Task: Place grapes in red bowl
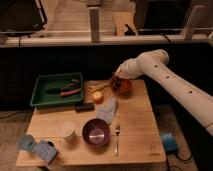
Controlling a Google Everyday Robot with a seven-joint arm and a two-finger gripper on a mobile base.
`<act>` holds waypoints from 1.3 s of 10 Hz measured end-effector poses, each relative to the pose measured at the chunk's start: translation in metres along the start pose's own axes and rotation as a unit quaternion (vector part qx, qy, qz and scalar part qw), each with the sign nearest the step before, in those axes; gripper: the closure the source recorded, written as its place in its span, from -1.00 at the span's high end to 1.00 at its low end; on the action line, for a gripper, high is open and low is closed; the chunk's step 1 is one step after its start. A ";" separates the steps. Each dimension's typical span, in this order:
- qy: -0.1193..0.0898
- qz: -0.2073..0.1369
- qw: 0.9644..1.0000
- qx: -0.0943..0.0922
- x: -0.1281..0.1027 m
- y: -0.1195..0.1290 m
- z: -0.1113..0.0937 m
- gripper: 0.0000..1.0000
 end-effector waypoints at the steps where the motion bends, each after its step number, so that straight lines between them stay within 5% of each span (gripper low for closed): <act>1: 0.006 0.000 1.000 0.002 0.006 0.004 0.002 -1.00; 4: 0.040 -0.009 0.999 -0.020 0.023 0.027 0.018 -0.95; 7: 0.073 -0.012 0.995 -0.066 0.033 0.048 0.041 -0.39; 11: 0.106 -0.010 0.991 -0.077 0.060 0.060 0.031 0.42; 13: 0.108 -0.013 0.991 -0.072 0.066 0.059 0.029 0.60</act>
